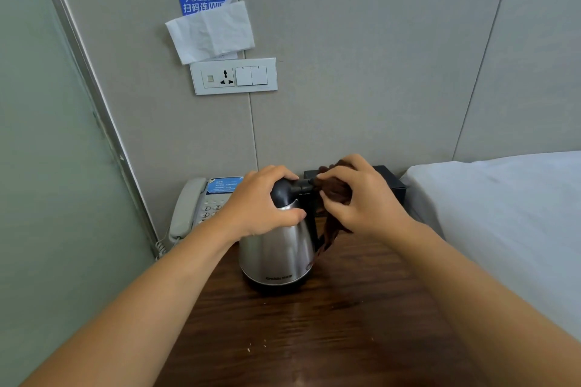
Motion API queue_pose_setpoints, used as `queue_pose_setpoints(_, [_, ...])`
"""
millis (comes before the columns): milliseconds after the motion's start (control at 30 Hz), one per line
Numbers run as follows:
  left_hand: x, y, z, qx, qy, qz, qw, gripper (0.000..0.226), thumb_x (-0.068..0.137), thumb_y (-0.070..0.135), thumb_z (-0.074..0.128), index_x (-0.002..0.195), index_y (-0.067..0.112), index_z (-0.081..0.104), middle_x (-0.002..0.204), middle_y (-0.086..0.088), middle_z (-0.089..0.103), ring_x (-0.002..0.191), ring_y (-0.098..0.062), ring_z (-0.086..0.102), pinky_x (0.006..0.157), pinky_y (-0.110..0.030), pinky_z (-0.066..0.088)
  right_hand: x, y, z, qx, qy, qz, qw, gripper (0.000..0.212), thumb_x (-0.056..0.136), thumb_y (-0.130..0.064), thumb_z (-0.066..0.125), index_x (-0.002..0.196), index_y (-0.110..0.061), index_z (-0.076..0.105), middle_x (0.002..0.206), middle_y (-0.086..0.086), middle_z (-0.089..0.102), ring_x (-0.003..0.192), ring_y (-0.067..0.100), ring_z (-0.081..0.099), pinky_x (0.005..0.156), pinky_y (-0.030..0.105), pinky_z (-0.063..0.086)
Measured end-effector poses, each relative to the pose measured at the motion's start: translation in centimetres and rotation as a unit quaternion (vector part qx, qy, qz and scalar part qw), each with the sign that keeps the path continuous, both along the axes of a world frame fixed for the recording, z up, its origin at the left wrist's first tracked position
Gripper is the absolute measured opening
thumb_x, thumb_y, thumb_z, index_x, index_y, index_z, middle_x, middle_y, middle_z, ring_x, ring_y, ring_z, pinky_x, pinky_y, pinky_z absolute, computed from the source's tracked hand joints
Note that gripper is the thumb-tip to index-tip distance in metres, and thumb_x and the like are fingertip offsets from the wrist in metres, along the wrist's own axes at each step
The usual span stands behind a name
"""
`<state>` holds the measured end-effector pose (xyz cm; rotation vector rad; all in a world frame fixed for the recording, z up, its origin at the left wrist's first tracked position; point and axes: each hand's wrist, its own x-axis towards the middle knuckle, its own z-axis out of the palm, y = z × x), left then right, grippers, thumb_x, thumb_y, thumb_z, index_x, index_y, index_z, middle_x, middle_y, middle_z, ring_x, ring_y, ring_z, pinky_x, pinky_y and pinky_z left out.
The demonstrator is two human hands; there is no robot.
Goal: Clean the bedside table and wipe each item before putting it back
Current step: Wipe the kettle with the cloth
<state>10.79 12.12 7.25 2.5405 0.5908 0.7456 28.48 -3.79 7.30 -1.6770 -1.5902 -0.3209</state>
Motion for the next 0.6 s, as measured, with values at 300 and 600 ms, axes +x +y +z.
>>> queue_pose_setpoints(300, [0.7,-0.2,0.1,-0.004,0.002,-0.025,1.0,0.055,0.062,0.059,0.077,0.112,0.049,0.058,0.11,0.023,0.059,0.109,-0.014,0.055,0.093,-0.044,0.051,0.7,-1.7,0.3,0.011,-0.003,-0.022,1.0,0.024,0.085,-0.024,0.077,0.109,-0.022,0.075,0.102,-0.005,0.055,0.086,0.013,0.059,0.08,0.03,0.054])
queue_pose_setpoints(600, [-0.2,-0.5,0.5,0.045,0.051,-0.042,0.997,0.079,0.08,0.057,0.073,0.147,0.065,0.032,0.139,0.024,0.044,0.128,-0.012,0.045,0.109,-0.039,0.041,1.8,-2.3,-0.4,0.007,-0.006,0.015,1.0,0.034,0.085,-0.023,0.08,0.119,-0.025,0.075,0.111,-0.003,0.057,0.096,0.012,0.063,0.088,0.024,0.054])
